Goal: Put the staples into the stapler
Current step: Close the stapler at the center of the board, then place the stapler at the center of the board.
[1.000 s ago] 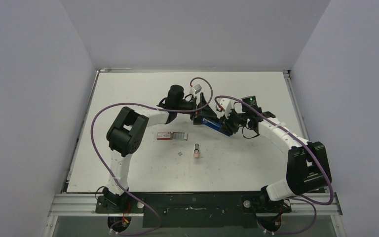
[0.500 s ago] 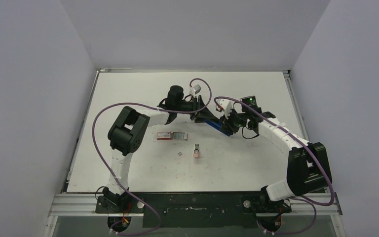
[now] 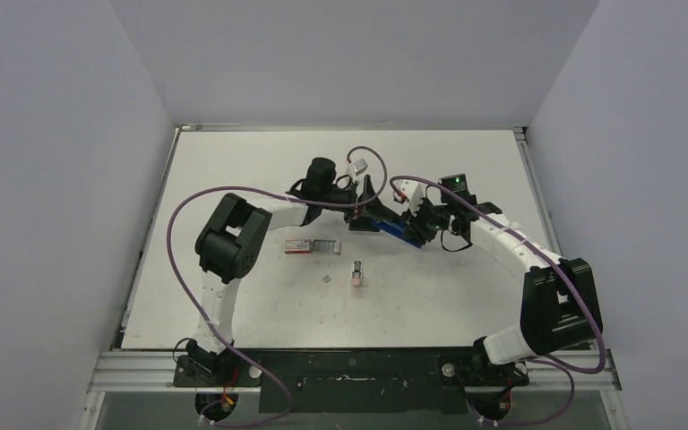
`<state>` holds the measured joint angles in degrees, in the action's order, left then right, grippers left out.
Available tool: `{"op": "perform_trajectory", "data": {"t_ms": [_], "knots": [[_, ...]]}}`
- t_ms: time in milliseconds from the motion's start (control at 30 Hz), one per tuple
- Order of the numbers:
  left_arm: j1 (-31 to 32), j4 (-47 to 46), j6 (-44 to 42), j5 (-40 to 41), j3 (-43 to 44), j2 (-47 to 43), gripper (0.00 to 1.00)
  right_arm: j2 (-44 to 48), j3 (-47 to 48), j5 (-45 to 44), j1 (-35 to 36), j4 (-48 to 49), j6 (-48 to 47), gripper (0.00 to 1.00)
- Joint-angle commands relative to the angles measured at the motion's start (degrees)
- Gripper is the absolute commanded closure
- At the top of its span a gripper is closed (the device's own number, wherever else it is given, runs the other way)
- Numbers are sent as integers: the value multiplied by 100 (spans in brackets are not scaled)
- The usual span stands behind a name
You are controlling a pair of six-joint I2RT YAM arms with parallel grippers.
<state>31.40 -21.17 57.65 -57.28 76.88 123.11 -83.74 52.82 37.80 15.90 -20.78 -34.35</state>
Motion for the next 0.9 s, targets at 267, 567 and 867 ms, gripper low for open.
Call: {"op": "perform_trajectory", "data": {"t_ms": [267, 567, 867], "knots": [[-192, 1778, -1980, 465, 416, -966, 4, -11, 156, 34, -404, -32, -547, 95], [-318, 3537, -4048, 1416, 540, -1843, 3, -656, 124, 36, -612, -29, -956, 93], [-318, 4009, -5460, 2500, 208, -2914, 3, -1087, 58, -65, -773, -87, -1335, 78]]}}
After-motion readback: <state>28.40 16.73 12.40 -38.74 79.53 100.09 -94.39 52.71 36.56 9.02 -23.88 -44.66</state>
